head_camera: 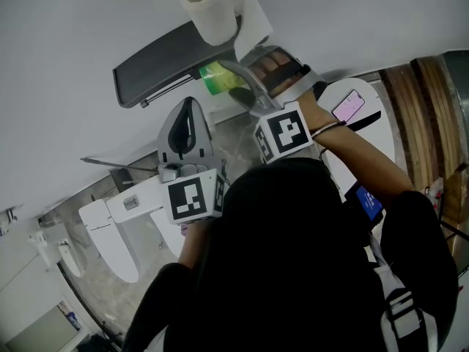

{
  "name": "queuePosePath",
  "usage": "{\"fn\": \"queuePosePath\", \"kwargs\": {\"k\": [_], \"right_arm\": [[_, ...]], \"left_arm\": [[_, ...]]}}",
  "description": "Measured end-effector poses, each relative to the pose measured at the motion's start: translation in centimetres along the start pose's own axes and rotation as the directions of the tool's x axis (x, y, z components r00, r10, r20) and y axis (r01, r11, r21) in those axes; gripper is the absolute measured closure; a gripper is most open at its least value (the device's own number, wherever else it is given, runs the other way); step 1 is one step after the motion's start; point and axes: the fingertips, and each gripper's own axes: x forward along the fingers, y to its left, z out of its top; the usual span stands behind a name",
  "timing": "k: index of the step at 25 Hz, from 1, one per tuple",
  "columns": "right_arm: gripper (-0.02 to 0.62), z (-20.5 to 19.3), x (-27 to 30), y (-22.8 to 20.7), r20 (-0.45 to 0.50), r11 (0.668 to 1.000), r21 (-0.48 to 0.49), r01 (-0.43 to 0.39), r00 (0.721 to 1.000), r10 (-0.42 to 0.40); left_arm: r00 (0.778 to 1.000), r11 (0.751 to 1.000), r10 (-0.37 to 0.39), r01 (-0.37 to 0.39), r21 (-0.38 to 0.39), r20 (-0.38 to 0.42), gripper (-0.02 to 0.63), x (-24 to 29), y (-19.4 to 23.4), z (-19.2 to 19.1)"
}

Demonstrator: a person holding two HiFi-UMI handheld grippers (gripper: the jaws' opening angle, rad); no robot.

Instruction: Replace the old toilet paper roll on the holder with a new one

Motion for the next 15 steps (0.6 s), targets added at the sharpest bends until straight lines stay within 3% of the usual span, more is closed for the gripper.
{"fn": "queuePosePath", "kwargs": {"k": [5, 8, 12, 13, 15], "right_arm": [[0.229, 1.8, -4.2, -1.0, 0.172, 0.981, 0.179, -0.07, 0.984, 0.039], [0.23, 2.6, -7.3, -2.6, 0.282, 0.945, 0.301, -0.126, 0.959, 0.038], [0.252, 1.8, -12.4, -5.9, 0.461, 0.851, 0.478, -0.22, 0.887, -0.029], [0.298, 0.7, -13.7, -7.1, 0.473, 0.809, 0.55, -0.207, 0.876, -0.097], [0.455, -1.5, -16.7, -10.5, 0.472, 0.706, 0.693, -0.148, 0.833, -0.289]], "left_arm": [[1.0, 1.0, 0.008, -0.008, -0.001, -0.003, 0.592, -0.2, 0.2, -0.3], [1.0, 1.0, 0.01, -0.01, -0.002, -0.005, 0.592, -0.1, 0.4, -0.4], [1.0, 1.0, -0.003, 0.003, 0.009, -0.006, 0.592, 0.2, 0.2, -0.3], [1.0, 1.0, -0.005, 0.006, 0.012, -0.004, 0.592, 0.3, 0.2, -0.2], [1.0, 1.0, -0.01, 0.01, 0.017, -0.003, 0.592, 0.4, 0.0, -0.2]]}}
